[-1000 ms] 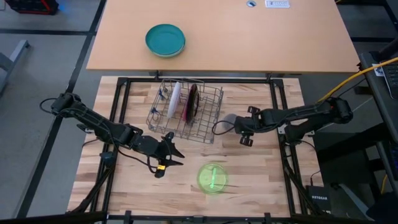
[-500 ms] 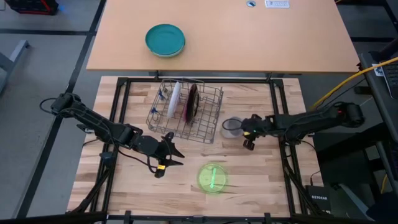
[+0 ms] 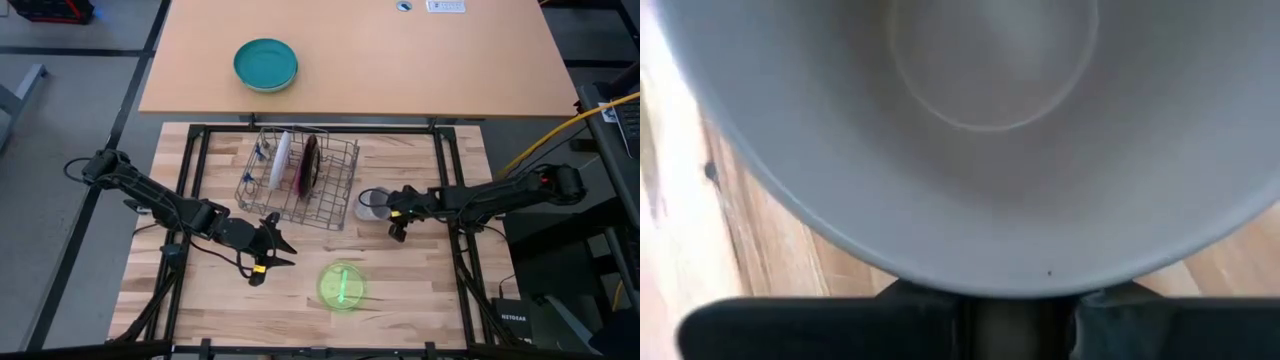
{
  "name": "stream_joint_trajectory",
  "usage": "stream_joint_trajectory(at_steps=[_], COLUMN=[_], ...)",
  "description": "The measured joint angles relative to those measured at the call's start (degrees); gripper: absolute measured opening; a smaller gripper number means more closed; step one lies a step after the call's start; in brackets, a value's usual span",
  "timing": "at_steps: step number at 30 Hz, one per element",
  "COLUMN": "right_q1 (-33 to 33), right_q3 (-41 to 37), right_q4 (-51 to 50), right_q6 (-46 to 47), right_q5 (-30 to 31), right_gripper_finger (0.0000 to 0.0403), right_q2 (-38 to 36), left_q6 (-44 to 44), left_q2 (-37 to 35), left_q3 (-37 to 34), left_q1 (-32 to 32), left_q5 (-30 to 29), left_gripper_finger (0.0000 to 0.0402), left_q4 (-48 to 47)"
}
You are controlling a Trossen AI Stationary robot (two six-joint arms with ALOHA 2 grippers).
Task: Sort dishes
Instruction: Remove the gray mug from the green plate
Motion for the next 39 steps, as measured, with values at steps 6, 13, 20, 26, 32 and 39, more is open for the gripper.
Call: stream_joint_trajectory(at_steps=[6, 13, 20, 26, 32, 39], right_q1=[0.0, 0.0, 0.0, 0.0, 0.0, 0.0], right_q3=[1.8, 2.1, 2.1, 2.1, 2.1, 2.1], right_q4=[0.4, 0.4, 1.7, 1.7, 1.9, 1.5], right_q6=[-2.1, -2.4, -3.0, -3.3, -3.1, -3.2], right_q5=[1.1, 0.9, -0.4, -0.4, -2.4, -6.5], right_gripper_finger=[0.0053, 0.0072, 0.0094, 0.0139, 0.0178, 0.0182], right_q2=[0.0, -0.1, -0.1, -0.1, -0.1, -0.1], left_q6=[0.0, 0.0, 0.0, 0.0, 0.0, 0.0], left_q2=[0.0, 0.0, 0.0, 0.0, 0.0, 0.0], left_q3=[0.0, 0.0, 0.0, 0.0, 0.0, 0.0], left_q1=[0.0, 0.0, 0.0, 0.0, 0.0, 0.0], left_q5=[0.0, 0.0, 0.0, 0.0, 0.0, 0.0], left_gripper_finger=[0.0127, 0.0127, 0.0127, 0.0127, 0.0127, 0.0127], left_q4=[0.0, 0.0, 0.0, 0.0, 0.0, 0.0])
